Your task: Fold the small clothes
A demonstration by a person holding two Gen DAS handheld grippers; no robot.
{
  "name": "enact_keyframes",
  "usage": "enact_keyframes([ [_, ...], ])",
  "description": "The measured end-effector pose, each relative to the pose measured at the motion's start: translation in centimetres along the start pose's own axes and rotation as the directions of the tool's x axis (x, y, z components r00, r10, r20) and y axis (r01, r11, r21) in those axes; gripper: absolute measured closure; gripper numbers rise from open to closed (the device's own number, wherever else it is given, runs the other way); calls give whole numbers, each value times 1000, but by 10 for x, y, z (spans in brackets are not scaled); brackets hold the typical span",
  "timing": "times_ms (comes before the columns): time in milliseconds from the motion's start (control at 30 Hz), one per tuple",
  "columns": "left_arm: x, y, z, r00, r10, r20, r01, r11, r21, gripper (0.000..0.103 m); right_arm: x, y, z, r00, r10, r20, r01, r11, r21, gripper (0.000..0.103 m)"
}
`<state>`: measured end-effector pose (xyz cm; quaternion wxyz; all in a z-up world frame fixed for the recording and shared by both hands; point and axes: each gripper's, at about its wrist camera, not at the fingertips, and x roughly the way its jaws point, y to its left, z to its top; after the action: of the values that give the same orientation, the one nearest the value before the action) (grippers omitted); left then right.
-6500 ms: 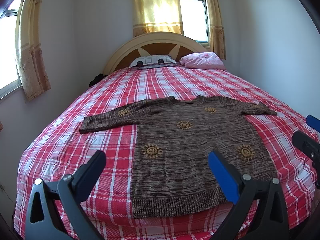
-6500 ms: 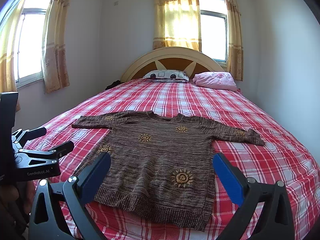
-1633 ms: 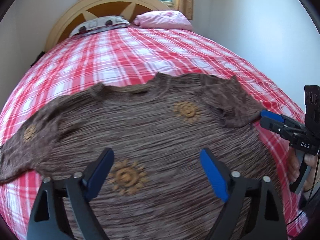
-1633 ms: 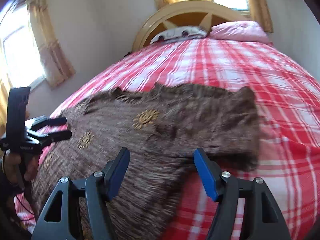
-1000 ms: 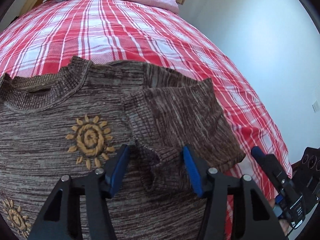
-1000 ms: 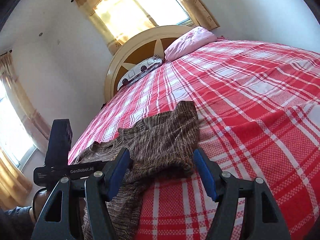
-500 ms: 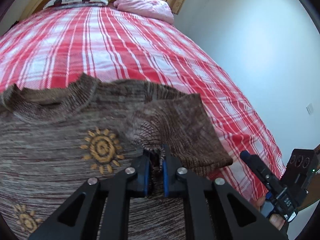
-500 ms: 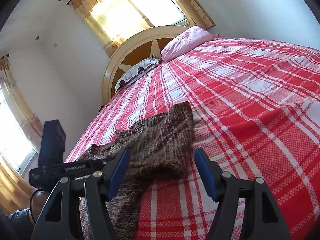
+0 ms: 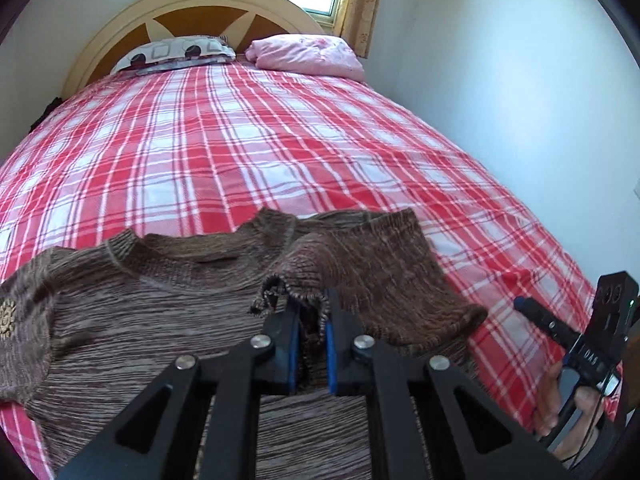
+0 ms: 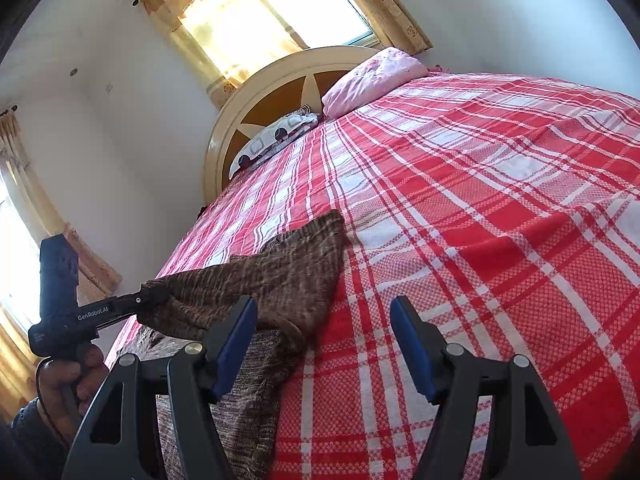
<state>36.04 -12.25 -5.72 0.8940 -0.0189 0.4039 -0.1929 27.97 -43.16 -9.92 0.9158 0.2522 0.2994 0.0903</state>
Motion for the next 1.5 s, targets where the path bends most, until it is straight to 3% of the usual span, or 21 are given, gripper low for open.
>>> enact_keyframes([
  [367,12,38,-23,998,56,-33,-58,997,-47,93,10,1,-2,999,-17,-43,16,1000,-15,33],
  [600,26,40,-39,995,68,-76,-71,996,-45,92,15,1,-3,997,-30,-70,29,999,-23,33],
  [800,27,41,-49,982,161,-96,-163,987,-10,78,17,2,-4,996,-33,-81,32,999,-24,32],
  [933,18,46,-50,986,140,-95,-142,990,-21,74,18,3,-4,996,-33,-86,30,999,-31,32],
  [1000,11,51,-44,994,92,-61,-96,994,-58,62,20,5,-5,995,-31,-95,28,999,-40,32],
  [1067,14,55,-37,994,98,-53,-103,990,-92,57,23,7,-6,993,-40,-109,35,998,-53,32],
  [1133,22,58,-28,995,77,-56,-83,989,-120,57,23,8,-7,993,-45,-109,39,998,-56,32],
  [1233,50,63,-17,989,71,-129,-89,987,-136,60,23,8,-7,993,-43,-107,37,998,-54,32],
  [1300,61,71,-12,990,-22,-141,-6,980,-198,61,24,7,-7,992,-41,-118,35,998,-52,31],
  [1333,61,73,-10,991,-40,-127,12,977,-212,67,26,7,-8,991,-42,-126,36,998,-51,31],
  [1367,61,74,-8,992,-55,-113,30,975,-218,93,27,7,-8,990,-43,-131,36,998,-52,31],
  [1400,57,74,-6,995,-54,-88,34,976,-216,92,27,7,-8,990,-42,-133,35,998,-53,31],
  [1500,31,59,-11,998,46,42,-41,992,-117,89,27,8,-8,990,-40,-135,32,998,-61,31],
])
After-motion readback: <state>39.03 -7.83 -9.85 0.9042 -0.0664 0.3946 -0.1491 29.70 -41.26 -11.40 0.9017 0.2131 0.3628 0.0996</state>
